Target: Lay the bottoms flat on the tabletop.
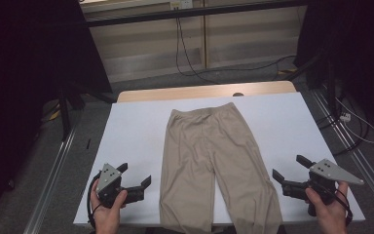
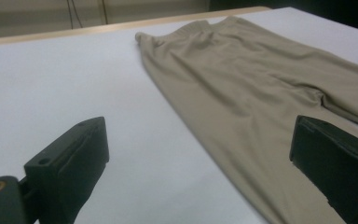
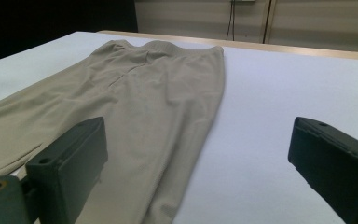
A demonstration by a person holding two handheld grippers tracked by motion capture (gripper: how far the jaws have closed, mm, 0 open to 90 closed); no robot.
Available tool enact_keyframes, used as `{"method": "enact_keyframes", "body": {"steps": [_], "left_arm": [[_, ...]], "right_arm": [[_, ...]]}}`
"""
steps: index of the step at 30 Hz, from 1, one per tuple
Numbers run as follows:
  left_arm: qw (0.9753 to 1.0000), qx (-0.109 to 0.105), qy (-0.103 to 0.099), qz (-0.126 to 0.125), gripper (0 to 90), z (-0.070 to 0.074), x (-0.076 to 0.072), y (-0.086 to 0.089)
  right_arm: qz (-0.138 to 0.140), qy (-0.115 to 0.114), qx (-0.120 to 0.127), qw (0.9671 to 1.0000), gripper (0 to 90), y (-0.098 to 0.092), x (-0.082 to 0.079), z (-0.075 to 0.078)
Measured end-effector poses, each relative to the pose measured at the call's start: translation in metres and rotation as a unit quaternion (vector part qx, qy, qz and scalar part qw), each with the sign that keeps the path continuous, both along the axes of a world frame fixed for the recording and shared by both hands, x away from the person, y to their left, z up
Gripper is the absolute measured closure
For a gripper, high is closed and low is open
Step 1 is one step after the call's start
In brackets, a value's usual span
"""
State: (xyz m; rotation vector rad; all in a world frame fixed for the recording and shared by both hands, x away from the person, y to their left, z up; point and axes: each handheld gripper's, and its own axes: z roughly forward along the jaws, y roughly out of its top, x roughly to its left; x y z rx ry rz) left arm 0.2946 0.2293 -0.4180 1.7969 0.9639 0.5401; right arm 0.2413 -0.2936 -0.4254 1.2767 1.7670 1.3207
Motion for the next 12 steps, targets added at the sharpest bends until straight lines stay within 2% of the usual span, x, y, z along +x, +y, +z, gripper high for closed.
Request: {"method": "enact_keyframes", "body": {"steps": [3,4,6,12], "left_arm": [[0.9997,0.0,-0.022,-0.005,4.4,0.0032,0.001,0.0],[0.9998,-0.004,-0.019,-0.001,4.4,0.003,0.001,-0.0004],[0.9999,0.001,-0.014,-0.005,4.4,0.0021,0.0021,-0.0004],[0.9999,-0.004,-0.006,-0.013,4.4,0.0015,0.0029,-0.0021]], "right_arm": [[-0.001,-0.001,-0.001,1.0,4.3,0.0016,0.0015,-0.0018],[-0.002,-0.002,-0.001,1.0,4.3,0.0021,0.0018,-0.0022],[-0.001,0.0,0.0,1.0,4.5,0.0022,0.0025,-0.0029],[-0.002,-0.001,-0.001,1.0,4.4,0.0022,0.0031,-0.0031]]}}
